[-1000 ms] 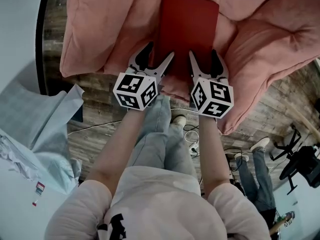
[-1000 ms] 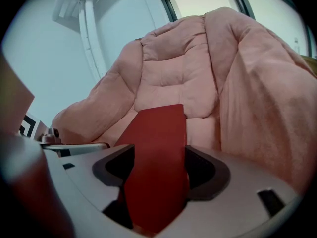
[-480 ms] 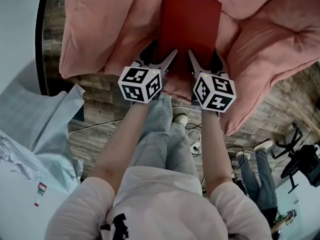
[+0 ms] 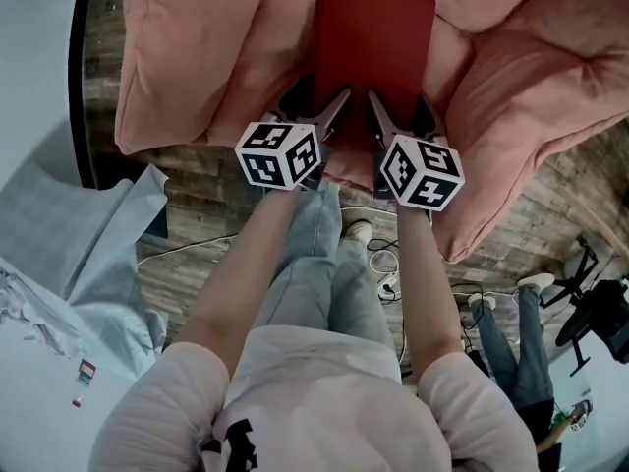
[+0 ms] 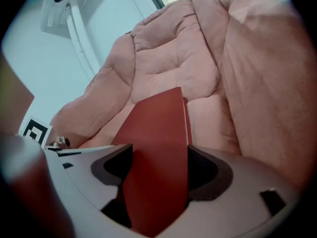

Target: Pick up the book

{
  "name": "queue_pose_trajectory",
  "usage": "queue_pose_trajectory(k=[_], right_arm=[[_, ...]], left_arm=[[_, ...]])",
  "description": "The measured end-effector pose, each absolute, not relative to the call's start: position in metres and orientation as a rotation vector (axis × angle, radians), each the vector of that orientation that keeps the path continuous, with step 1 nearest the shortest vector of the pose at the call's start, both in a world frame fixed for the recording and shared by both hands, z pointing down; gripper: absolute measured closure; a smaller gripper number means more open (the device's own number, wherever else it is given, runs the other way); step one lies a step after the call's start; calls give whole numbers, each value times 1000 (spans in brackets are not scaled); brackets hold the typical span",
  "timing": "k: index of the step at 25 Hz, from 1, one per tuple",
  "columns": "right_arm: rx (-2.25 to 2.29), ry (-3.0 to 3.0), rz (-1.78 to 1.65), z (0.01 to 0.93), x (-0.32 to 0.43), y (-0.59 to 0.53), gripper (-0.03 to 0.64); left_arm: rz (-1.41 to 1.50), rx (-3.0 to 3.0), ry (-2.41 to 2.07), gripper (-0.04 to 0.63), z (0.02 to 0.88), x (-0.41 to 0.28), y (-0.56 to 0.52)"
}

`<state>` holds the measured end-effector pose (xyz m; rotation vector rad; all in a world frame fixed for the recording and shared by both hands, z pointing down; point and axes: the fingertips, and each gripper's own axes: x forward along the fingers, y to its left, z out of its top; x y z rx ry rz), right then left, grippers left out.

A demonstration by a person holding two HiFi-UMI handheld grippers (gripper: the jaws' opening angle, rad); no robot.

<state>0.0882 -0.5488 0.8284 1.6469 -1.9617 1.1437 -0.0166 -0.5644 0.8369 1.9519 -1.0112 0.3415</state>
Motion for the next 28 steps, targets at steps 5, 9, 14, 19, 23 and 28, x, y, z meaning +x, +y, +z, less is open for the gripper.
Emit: queue_pose_trajectory(k=[5, 9, 14, 19, 23, 28], right_arm=[[1692, -1983, 1104, 828, 87, -550, 278], [1696, -1997, 1114, 824, 88, -550, 278], [1735, -2023, 1124, 815, 86, -551, 278], [1732, -2039, 1125, 800, 83, -550, 278], [1707, -2096, 1065, 775, 75, -540, 278], [1681, -2134, 1021, 745, 73, -538, 278]], left_arm=[[338, 1931, -1026, 285, 838, -17, -566], [331, 1915, -1056, 285, 831, -15, -566], [335, 1940, -1113, 285, 818, -17, -568], [347, 1941, -1144, 284, 803, -20, -565], [325, 1942, -1188, 284, 777, -28, -551], [294, 1936, -1224, 284, 748, -30, -545]])
